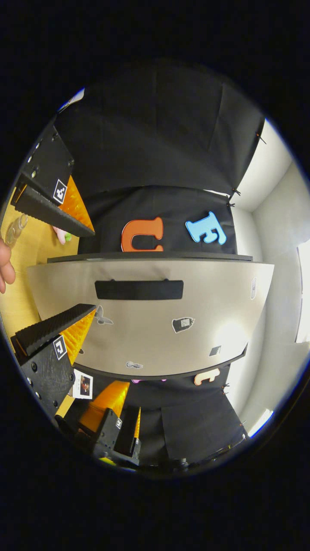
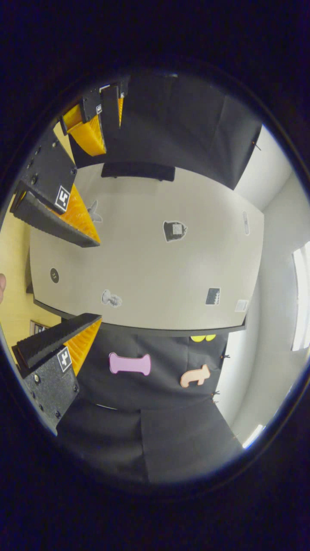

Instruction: Open the cabinet door with the right hand, grasp the bottle in the cabinet with the left hand and place it on the coaster, then close the cabinet door with the right hand.

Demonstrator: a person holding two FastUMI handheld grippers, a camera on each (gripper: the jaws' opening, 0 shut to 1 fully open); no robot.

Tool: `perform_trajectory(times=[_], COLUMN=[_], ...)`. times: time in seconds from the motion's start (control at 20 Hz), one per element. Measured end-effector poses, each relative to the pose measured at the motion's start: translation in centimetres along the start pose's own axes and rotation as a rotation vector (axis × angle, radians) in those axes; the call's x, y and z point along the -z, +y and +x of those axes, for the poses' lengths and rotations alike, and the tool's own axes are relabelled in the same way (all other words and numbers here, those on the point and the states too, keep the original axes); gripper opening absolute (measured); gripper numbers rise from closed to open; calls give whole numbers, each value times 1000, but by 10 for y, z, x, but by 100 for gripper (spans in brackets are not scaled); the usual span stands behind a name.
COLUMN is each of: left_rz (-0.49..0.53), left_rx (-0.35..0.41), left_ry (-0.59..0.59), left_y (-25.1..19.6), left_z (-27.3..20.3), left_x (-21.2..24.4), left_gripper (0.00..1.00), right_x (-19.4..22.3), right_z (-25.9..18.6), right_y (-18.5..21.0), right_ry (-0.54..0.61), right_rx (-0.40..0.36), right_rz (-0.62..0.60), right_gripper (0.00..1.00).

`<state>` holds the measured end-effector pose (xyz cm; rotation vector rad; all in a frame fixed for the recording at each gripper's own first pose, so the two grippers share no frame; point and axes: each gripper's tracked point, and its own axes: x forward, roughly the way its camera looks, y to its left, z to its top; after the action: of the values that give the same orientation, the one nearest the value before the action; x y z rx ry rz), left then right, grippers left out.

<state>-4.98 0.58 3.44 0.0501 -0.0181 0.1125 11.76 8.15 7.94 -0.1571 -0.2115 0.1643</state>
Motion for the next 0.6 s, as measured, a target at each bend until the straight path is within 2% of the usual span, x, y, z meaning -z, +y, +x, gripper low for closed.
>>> perform_trajectory(times=[0.15,0.3,0.35,0.4,0.6], left_rz=[5,-1,-7,-13,-50], left_rx=[17,-3,-6,-3,79], left_ry=[3,14,16,16,-8], left_y=[0,14,17,18,7], left_z=[6,8,9,8,-2], left_x=[3,8,11,15,15], left_gripper=[95,95,100,95,95], right_x=[-3,13,20,27,46], right_z=[3,5,3,1,-8], right_y=[12,14,16,19,37], right_ry=[-19,34,56,74,114], right_rx=[-17,6,14,15,15], right_rz=[1,32,44,53,35], right_gripper=[100,99,99,99,100])
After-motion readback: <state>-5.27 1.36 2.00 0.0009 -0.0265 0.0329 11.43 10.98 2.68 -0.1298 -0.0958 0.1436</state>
